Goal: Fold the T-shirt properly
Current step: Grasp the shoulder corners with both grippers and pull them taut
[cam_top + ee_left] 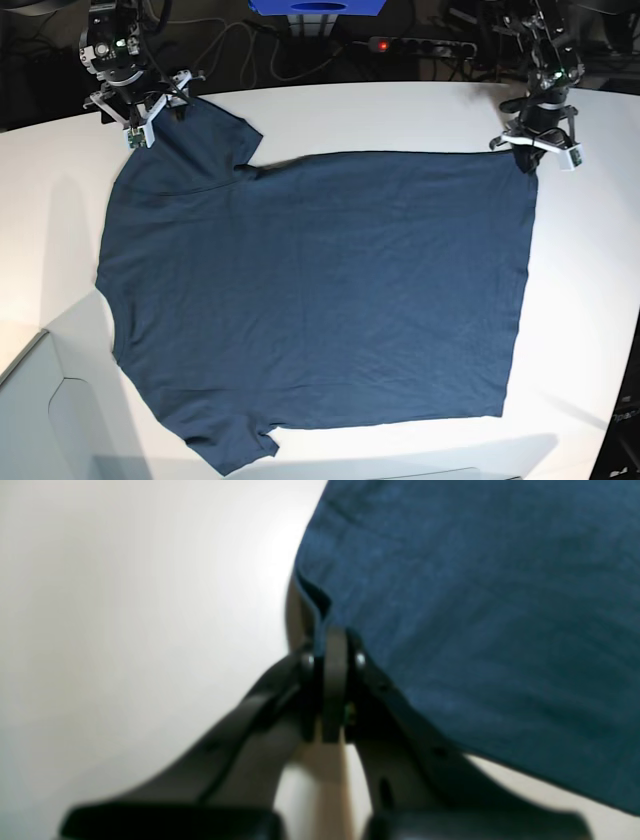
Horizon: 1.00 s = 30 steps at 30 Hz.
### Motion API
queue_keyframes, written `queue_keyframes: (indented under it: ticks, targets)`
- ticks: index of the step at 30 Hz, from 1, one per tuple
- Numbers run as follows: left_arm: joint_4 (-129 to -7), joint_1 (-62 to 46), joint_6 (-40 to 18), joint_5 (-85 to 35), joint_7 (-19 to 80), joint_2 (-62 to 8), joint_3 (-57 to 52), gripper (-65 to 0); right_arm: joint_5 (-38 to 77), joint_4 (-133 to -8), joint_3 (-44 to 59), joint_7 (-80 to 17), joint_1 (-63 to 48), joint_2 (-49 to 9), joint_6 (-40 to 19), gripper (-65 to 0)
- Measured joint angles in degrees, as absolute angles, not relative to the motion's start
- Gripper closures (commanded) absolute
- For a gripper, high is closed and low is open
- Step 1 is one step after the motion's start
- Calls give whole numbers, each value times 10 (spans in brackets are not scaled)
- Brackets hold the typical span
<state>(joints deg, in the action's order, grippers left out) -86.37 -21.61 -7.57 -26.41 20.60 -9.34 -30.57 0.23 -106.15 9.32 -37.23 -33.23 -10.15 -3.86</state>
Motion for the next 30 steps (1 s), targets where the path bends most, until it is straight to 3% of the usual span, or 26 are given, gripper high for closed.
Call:
queue_keyframes:
  ticks: [4,7,9,10,12,21,30]
  targets:
    - [-864,-221,-76,-267,203,-94,-306,0,4,-1048,94,-358,-328,-102,-48,-342]
    - [-864,-223,-76,-268,201,-94,-306,0,3,-1045,97,-356,-325,-103,-121,-197]
    - [-864,-224,-76,-268,201,-94,-307,0,2,-1046,98,-356,-326,-103,-145,-32]
    - [-864,-224,-76,-268,202,-94,-307,0,1,-1046,100,-356,-326,-103,-149,0]
    - [-865,-229,-77,-268,199,-94,-307,0,2,-1046,100,-356,-326,-103,-149,-20]
    - [-934,-274,-77,-266,208,-81,-309,0,2,-1056,133,-366,-343,-103,-156,-1]
    - [-981,-317,-76,-264,210,-64,-309,0,-5,-1151,180,-374,-408,-107,-158,-1]
